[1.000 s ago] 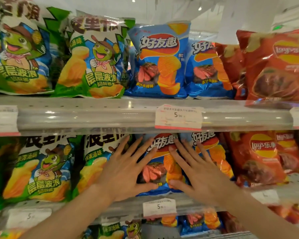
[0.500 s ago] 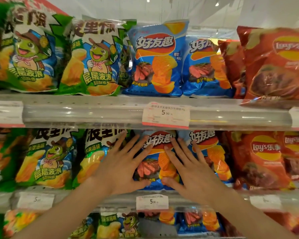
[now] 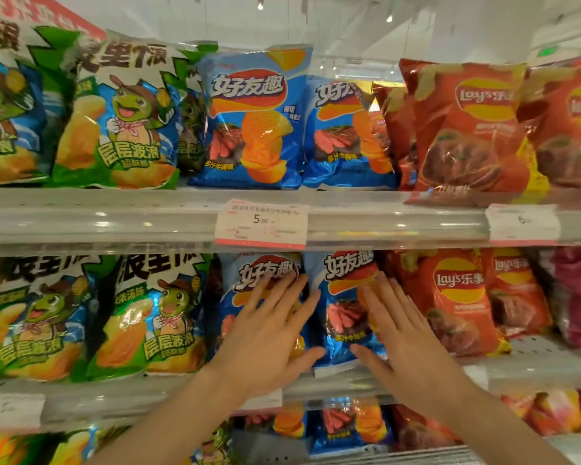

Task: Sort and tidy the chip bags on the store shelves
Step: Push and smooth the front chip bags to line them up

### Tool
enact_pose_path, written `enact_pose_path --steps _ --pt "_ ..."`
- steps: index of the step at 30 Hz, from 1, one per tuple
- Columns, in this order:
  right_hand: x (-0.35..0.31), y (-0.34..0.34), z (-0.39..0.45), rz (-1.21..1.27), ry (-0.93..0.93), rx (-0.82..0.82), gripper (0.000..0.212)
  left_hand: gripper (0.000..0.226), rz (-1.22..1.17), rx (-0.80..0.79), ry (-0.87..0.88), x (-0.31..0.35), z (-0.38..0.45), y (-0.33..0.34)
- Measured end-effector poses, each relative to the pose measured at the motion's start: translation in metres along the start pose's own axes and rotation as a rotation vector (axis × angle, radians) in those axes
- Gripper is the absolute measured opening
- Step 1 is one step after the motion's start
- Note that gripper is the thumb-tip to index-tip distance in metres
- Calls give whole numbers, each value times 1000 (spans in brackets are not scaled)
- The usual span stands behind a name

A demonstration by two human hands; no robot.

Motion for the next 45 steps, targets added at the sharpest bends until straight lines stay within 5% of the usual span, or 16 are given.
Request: enact_pose_path --steps 10,29,38,45 --pt "15 8 -16 217 63 -77 82 87 47 -73 51 23 24 22" --pt "19 7 -13 214 97 -95 80 88 46 -87 56 22 29 24" --pt "15 24 -11 382 130 62 79 89 72 -56 8 23 27 27" --pt "15 26 -11 293 142 96 78 91 86 -32 -50 24 24 23"
Point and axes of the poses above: each hand's wrist, its own z-axis towards the middle knuckle, its own y-axis out of the palm, x = y × z, the point moved 4 cm from there along z, towards the middle knuckle, and after that the axes turned 12 degrees about z, right-handed, at the moved point
